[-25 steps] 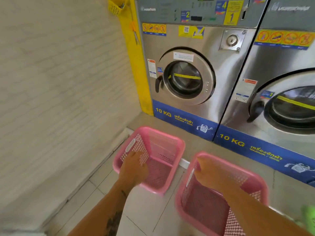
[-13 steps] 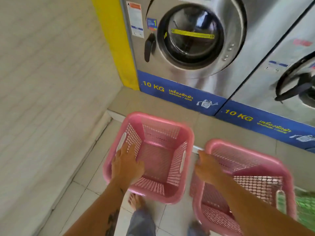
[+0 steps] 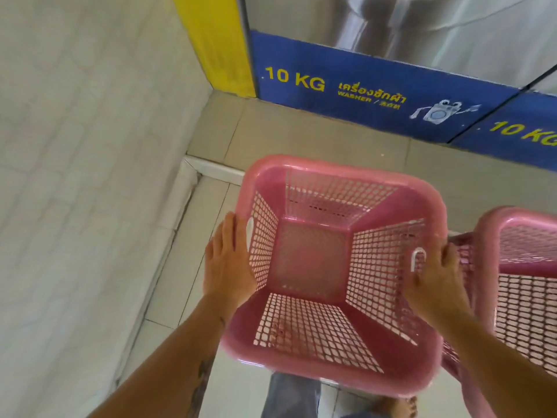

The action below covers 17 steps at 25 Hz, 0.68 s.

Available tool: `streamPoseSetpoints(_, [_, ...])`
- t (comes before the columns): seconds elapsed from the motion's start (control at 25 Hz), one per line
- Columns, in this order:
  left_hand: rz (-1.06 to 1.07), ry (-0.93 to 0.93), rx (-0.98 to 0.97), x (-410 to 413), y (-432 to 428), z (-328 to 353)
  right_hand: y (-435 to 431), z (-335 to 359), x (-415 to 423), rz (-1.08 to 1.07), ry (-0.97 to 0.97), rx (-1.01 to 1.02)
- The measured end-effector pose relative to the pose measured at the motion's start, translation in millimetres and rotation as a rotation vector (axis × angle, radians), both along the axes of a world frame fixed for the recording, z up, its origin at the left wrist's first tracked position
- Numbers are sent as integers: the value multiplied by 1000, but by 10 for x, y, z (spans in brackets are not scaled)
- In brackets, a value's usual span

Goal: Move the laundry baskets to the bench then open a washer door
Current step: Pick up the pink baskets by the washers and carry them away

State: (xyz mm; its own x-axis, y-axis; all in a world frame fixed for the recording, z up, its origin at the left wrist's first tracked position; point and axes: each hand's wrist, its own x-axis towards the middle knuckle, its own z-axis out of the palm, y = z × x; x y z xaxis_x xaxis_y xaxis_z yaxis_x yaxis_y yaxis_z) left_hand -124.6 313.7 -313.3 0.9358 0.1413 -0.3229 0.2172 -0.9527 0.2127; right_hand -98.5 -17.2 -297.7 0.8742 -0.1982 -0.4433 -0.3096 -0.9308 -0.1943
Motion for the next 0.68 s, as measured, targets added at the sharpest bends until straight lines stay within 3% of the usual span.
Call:
streamPoseSetpoints(0.28, [15, -64, -63, -146, 5, -70, -37, -7, -1, 135, -84, -189])
streamPoseSetpoints(0.52, [186, -50, 8, -643, 129, 611, -6, 646, 85, 363, -102, -104])
streamPoseSetpoints(0.68, [316, -83, 52, -1410, -60, 1220, -15, 1111, -272, 480, -64, -27])
